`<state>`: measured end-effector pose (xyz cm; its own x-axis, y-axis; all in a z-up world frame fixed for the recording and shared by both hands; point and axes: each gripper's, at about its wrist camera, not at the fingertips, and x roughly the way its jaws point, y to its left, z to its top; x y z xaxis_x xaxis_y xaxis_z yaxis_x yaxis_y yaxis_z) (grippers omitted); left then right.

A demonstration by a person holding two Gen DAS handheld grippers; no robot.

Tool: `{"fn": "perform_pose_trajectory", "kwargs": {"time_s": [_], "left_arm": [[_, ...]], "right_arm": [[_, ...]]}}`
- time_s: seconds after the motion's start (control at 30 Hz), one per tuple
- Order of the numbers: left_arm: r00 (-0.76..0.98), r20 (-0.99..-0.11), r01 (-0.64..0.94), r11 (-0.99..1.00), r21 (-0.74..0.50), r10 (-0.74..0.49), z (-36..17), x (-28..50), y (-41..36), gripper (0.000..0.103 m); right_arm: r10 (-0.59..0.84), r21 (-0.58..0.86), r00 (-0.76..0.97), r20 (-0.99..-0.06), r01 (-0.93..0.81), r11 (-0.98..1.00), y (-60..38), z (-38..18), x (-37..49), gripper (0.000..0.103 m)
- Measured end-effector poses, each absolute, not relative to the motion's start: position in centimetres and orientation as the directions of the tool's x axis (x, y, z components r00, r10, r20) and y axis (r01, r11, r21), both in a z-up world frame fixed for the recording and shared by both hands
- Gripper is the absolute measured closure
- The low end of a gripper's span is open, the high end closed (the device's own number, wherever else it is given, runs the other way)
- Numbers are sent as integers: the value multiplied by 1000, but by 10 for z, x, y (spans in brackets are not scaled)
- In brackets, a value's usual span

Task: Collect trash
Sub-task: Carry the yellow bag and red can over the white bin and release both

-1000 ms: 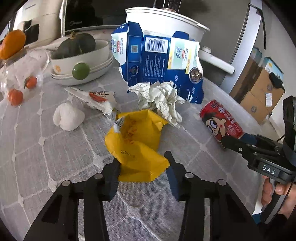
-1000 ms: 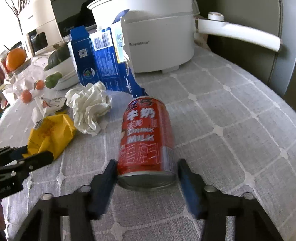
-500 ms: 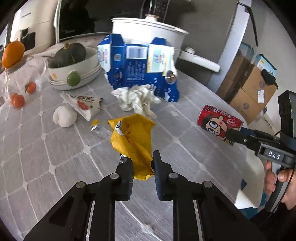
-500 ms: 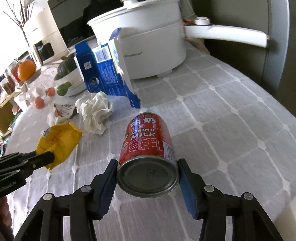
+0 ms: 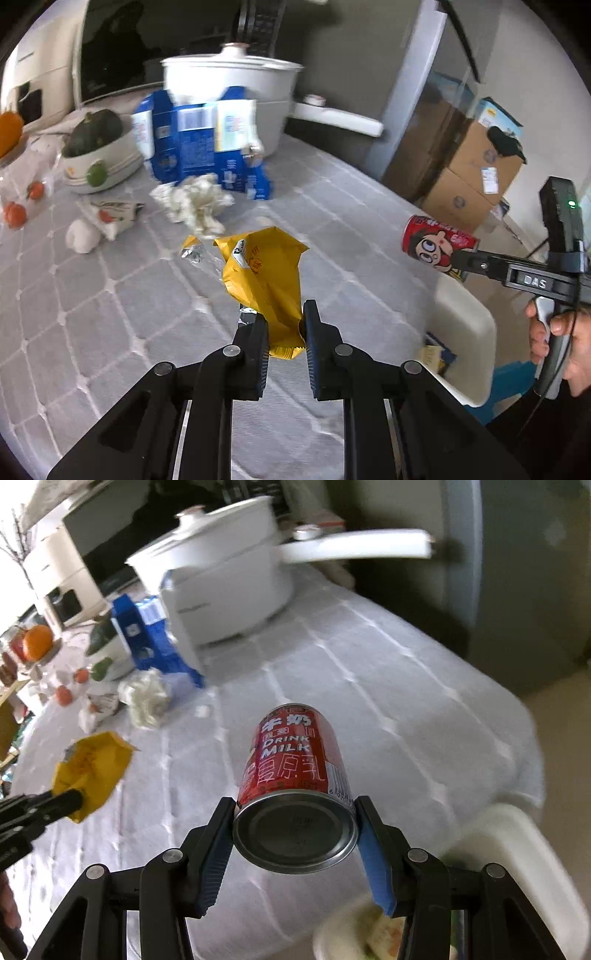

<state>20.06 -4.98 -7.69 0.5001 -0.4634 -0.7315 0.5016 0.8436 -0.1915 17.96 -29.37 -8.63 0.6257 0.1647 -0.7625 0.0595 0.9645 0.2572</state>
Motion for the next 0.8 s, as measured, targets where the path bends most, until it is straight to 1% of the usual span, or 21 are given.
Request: {"fn": "perform_pose_trajectory", "kwargs": {"time_s": [0.27, 0.47, 0.7, 0.8], "left_arm": [[412, -702, 631, 738, -240, -581, -68, 154, -116, 85], [303, -698, 712, 641, -287, -649, -75, 117, -176, 85], [200, -736, 746, 588, -314, -647, -106, 87, -234, 85], [183, -761, 748, 591, -303, -622, -122, 83, -251, 85]], "right_arm": [[127, 273, 596, -793, 160, 949, -344, -79, 134, 47], [55, 212, 556, -830, 223, 951, -368, -79, 98, 47], [-1, 195, 540, -842, 305, 932, -396, -79, 67, 47], [10, 215, 526, -850, 331, 919, -406, -87, 60, 47]]}}
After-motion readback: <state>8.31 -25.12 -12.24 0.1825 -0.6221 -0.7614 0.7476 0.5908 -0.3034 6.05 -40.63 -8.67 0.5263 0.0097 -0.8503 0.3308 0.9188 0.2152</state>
